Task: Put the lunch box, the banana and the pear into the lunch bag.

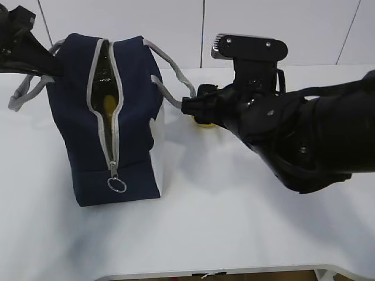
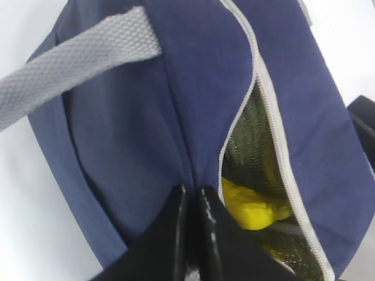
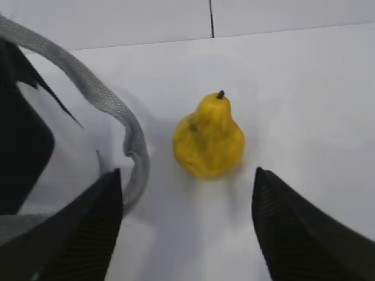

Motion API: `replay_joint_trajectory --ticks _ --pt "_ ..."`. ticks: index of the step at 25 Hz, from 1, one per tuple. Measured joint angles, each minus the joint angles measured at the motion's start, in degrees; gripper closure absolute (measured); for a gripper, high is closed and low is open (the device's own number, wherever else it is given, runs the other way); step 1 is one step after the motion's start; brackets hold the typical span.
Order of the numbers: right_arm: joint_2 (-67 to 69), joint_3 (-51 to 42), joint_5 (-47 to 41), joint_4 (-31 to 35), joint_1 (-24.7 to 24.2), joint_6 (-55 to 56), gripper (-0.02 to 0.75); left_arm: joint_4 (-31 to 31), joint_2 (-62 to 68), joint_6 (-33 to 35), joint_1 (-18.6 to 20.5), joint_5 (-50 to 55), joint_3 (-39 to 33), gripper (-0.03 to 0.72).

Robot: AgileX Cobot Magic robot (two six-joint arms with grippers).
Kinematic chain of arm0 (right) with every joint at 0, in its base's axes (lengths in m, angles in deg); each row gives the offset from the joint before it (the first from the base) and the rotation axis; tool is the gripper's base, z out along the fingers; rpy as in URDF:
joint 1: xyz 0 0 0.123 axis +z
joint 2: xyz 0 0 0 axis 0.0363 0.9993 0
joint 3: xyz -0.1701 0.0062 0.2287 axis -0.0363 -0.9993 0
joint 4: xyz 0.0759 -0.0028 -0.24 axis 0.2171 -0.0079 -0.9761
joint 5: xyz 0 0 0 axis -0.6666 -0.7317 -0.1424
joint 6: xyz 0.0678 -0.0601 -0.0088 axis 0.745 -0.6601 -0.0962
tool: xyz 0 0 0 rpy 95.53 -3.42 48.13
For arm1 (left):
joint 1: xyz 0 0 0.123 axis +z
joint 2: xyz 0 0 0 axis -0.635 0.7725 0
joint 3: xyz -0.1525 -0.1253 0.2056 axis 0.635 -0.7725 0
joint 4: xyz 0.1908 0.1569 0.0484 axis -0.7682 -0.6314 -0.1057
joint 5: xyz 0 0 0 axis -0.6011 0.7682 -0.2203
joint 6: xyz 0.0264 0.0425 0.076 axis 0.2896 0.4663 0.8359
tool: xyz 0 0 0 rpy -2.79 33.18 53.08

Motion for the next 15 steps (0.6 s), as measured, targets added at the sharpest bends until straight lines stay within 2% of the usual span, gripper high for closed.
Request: replay_joint_trajectory --ticks 5,10,13,15 --pt "-5.91 0.0 5.88 0.0 0.0 -7.07 0.178 -0.1 0.0 0.0 0.0 0.0 0.0 0.702" --pt "-14.14 0.0 8.07 0.0 -0.57 -14.0 0.178 -0.1 0.0 0.04 0.0 0.0 0.0 0.702" --pt "-18.11 0.0 14.06 -0.08 -3.55 -16.18 0.178 -0.1 0.0 0.13 0.0 0.0 0.0 0.702" --pt "-19.78 0.38 20.24 -0.34 -7.23 -17.25 0.178 -0.1 0.0 0.25 0.0 0.0 0.0 0.702"
